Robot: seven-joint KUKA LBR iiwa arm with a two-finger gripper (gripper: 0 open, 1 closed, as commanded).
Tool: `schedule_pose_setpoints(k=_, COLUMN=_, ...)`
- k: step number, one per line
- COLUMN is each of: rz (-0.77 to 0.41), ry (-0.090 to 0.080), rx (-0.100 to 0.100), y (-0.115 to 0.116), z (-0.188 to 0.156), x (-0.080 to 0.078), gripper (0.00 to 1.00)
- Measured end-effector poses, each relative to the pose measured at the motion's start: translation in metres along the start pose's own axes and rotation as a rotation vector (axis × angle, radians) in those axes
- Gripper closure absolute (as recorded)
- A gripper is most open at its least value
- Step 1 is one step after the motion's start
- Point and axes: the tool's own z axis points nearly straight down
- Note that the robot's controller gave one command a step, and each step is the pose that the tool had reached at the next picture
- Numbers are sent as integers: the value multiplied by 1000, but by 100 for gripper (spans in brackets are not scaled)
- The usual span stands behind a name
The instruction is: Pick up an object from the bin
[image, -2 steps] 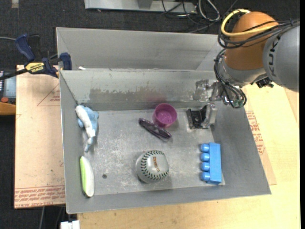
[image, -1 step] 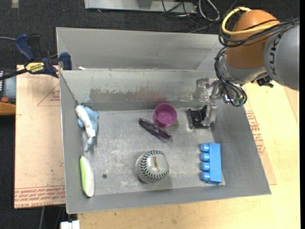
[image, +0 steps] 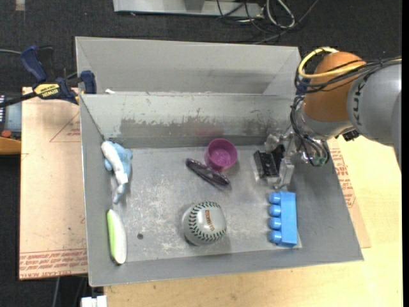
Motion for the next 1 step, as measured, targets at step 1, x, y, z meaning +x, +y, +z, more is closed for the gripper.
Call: schedule_pose_setpoints(k=1, rz=165, ry=-14, rx=2, y=-2, z=-35, x=-2, gripper=0)
